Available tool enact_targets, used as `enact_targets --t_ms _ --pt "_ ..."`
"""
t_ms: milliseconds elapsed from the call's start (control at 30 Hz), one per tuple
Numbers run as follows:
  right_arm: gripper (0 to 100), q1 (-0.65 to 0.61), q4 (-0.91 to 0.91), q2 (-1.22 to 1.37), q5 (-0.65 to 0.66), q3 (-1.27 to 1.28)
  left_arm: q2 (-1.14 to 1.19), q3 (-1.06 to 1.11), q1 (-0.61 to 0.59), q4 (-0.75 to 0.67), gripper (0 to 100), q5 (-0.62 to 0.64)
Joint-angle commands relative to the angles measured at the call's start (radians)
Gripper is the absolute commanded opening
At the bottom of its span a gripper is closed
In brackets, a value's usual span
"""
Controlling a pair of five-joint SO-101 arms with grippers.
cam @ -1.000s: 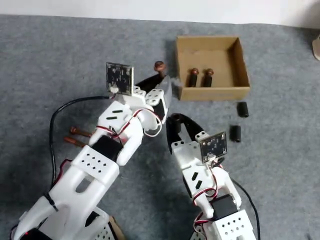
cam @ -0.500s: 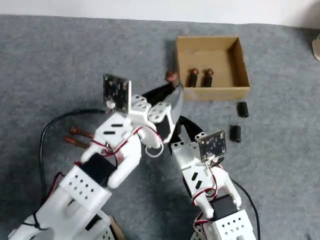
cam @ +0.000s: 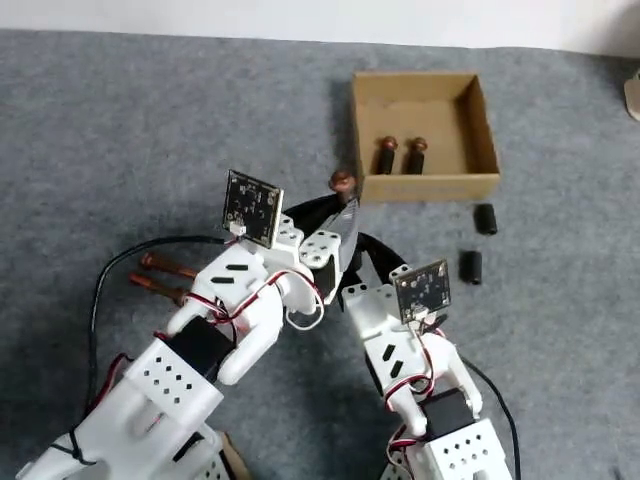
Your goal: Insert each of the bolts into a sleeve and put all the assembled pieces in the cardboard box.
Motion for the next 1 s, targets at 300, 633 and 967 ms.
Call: enact_targets --t_ms 300,633,967 --pt "0.5 -0.005 -0.002 -0.008 -0.005 0.143 -0.021 0.041 0.018 -0.135 1 0.031" --pt "0.5 -0.002 -0.002 -0.010 -0.005 0.143 -0.021 0.101 0.018 -0.152 1 0.034" --pt "0.5 0.004 0.001 -0.010 -0.005 0.143 -0.030 0.140 -0.002 -0.055 2 0.060"
